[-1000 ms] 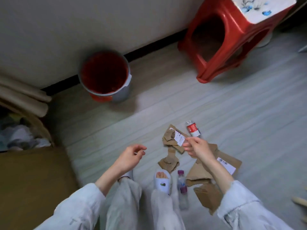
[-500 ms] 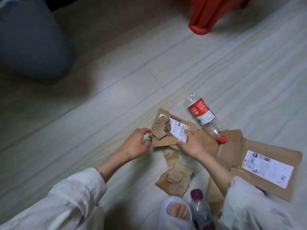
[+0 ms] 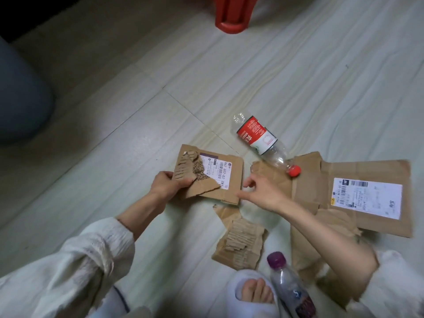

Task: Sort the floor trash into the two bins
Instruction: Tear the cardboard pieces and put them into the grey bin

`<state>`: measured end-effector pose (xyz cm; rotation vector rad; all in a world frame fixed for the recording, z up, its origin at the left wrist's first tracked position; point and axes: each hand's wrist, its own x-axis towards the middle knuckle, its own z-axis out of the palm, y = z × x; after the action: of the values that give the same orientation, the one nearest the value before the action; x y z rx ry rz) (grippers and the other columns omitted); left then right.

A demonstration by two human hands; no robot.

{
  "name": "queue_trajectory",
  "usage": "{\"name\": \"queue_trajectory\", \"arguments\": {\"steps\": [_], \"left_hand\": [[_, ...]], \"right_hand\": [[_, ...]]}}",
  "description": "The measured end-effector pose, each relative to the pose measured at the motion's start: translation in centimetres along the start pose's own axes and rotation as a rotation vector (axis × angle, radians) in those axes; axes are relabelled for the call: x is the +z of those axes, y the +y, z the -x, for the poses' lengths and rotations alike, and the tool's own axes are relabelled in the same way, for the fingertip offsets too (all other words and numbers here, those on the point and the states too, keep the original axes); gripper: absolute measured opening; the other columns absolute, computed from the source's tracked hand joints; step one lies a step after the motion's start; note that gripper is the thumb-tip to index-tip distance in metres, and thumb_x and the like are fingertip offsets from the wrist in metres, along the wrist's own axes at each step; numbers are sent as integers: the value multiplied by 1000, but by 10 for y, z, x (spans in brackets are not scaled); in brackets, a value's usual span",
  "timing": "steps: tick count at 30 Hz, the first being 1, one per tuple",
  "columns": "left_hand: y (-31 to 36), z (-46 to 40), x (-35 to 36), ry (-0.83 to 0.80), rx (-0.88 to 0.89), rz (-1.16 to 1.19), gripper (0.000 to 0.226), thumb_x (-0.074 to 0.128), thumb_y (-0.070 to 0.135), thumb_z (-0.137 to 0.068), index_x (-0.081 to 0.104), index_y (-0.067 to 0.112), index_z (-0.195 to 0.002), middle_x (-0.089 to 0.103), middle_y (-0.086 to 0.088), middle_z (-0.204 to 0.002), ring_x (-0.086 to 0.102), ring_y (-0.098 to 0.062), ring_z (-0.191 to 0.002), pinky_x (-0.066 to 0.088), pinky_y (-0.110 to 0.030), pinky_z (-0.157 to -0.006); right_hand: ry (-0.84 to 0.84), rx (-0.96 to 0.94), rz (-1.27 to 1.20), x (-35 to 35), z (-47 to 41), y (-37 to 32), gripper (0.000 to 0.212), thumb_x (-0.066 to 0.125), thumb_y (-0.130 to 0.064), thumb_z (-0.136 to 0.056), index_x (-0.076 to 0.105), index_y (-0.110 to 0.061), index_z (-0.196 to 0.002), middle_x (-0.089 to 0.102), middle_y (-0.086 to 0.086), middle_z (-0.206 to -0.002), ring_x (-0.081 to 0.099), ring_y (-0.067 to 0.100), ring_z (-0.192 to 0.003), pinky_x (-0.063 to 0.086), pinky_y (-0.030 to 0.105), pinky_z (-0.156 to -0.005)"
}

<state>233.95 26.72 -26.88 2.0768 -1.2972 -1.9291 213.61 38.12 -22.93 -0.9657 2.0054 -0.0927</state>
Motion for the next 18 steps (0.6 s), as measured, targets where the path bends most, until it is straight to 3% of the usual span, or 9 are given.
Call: {"name": "queue_trajectory", "arguments": {"steps": [1,3,5,8,11,16,18], "left_hand": [[-4,0,-1,-1,-5,-10,47,81,23,-69,53,10,-104,62,-10,-108,54,-20,-89,42,-25,-66],[-9,2,-4,-10,0,-44,59,81,23,-69,49,8,-117,60,-9,-109,53,-18,-89,41,-24,-67],[-11,3,-9,-26,14,-51,58,80,20,-70,51,8,-118,60,-8,-105,53,-18,-88,40,-21,-62],[-12,4,-18,-34,1,-29,50,80,15,-70,55,5,-113,62,-10,-101,55,-20,-88,42,-20,-64],[-14,3,-26,-21,2,-1,45,79,8,-69,57,3,-107,64,-12,-98,57,-20,-83,44,-22,-67],[-12,1,-35,67,81,0,36,78,1,-69,48,16,-82,60,-11,-92,56,-25,-83,49,-37,-80],[-10,0,-40,95,139,-11,35,78,3,-68,50,17,-82,60,-11,-94,56,-25,-80,49,-42,-85]], "right_hand": [[-142,22,53,-2,5,4,42,72,-40,-77,55,-17,-107,57,3,-110,51,14,-95,41,28,-82],[-456,72,179,-5,16,9,68,72,-45,-74,45,-16,-129,52,4,-128,51,16,-111,40,27,-95],[-608,106,307,3,21,17,93,74,-46,-72,26,-15,-144,36,5,-146,40,21,-131,33,30,-108],[-472,69,445,27,24,27,99,78,-48,-66,25,-13,-142,37,6,-144,41,25,-130,37,39,-106],[-308,43,403,43,23,37,78,74,-43,-72,35,-16,-133,48,3,-134,48,23,-121,41,41,-99],[-247,28,415,37,21,41,41,70,-38,-78,55,-17,-111,59,3,-117,52,22,-110,41,37,-91],[-204,-2,376,31,19,38,32,71,-36,-76,61,-18,-100,61,3,-111,55,22,-106,43,35,-88]]}}
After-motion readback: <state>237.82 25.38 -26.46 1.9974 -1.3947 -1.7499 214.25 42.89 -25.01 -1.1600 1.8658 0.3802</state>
